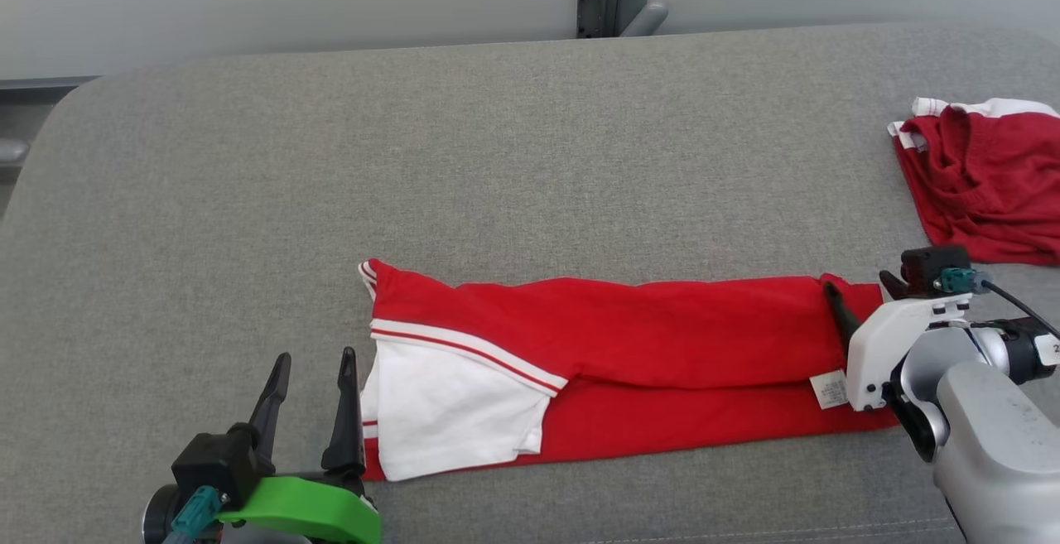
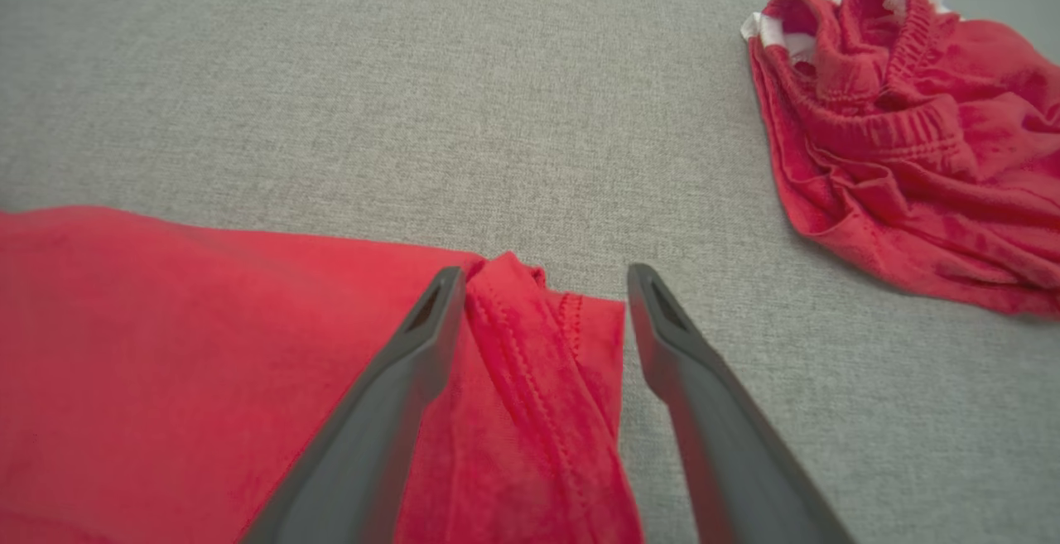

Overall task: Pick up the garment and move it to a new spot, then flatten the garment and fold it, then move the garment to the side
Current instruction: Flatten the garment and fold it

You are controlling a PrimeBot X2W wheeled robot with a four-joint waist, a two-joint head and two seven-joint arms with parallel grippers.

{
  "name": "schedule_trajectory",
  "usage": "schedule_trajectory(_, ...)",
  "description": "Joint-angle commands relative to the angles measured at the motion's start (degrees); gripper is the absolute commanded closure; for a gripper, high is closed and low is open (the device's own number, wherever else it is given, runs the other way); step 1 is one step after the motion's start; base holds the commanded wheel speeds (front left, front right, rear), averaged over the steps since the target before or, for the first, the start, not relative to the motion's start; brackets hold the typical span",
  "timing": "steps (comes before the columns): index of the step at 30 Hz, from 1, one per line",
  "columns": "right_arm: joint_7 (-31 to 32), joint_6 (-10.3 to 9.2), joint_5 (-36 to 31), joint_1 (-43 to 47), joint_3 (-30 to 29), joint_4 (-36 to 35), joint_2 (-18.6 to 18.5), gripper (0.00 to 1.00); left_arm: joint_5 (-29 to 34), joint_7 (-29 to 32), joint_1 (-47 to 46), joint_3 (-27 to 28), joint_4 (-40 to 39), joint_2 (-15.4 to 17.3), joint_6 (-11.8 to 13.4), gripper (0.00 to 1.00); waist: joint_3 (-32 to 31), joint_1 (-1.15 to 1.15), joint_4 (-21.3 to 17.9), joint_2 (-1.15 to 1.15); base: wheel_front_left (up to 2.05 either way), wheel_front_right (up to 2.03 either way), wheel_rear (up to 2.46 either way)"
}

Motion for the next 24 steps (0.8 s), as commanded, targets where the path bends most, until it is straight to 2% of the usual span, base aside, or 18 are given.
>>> schedule_trajectory(1,0.6,-0.1,0.2,-1.3,1.2,1.8,-0.2,0.0,0.6,-0.2,-0.4,0.1,0.1,0.0,-0.1,0.0,0.3,0.0,0.7,0.54,0.0,0.0,0.0)
schedule_trajectory(4,1.2,-0.11,0.9,-2.2,2.3,3.5,-0.1,0.0,0.5,-0.2,-0.4,0.3,0.2,0.0,-0.1,0.0,0.5,0.0,0.9,0.54,0.0,0.0,0.0)
schedule_trajectory(5,1.3,-0.1,1.2,-2.6,2.8,4.3,-0.1,0.05,0.5,-0.2,-0.3,0.3,0.2,0.0,0.0,0.0,0.6,0.0,1.0,0.54,0.0,0.0,0.0)
schedule_trajectory(8,1.5,-0.11,2.4,-3.7,4.4,6.2,-0.2,0.32,0.6,-0.2,-0.4,0.4,0.1,0.0,0.1,0.0,0.9,0.0,1.2,0.54,0.0,0.0,0.0)
schedule_trajectory(9,1.4,-0.1,2.9,-4.1,4.7,6.8,-0.2,0.5,0.6,-0.2,-0.4,0.4,0.1,0.0,0.1,0.0,1.0,0.0,1.2,0.54,0.0,0.0,0.0)
schedule_trajectory(13,0.7,-0.1,4.3,-5.6,5.9,8.6,-0.3,0.85,0.5,-0.2,-1.0,0.8,-0.1,0.1,0.2,0.0,1.7,0.0,1.0,0.54,0.0,0.0,0.0)
schedule_trajectory(14,0.3,-0.1,4.7,-5.8,6.0,8.9,-0.3,1.0,0.6,-0.2,-1.1,0.9,-0.1,0.1,0.2,0.0,1.8,0.0,0.9,0.54,0.0,0.0,0.0)
schedule_trajectory(24,-6.5,-0.1,9.3,-6.1,3.8,12.1,0.1,1.0,0.7,-0.2,-0.8,0.9,-0.1,-0.1,0.4,0.0,1.7,0.0,-0.2,0.54,0.0,0.0,0.0)
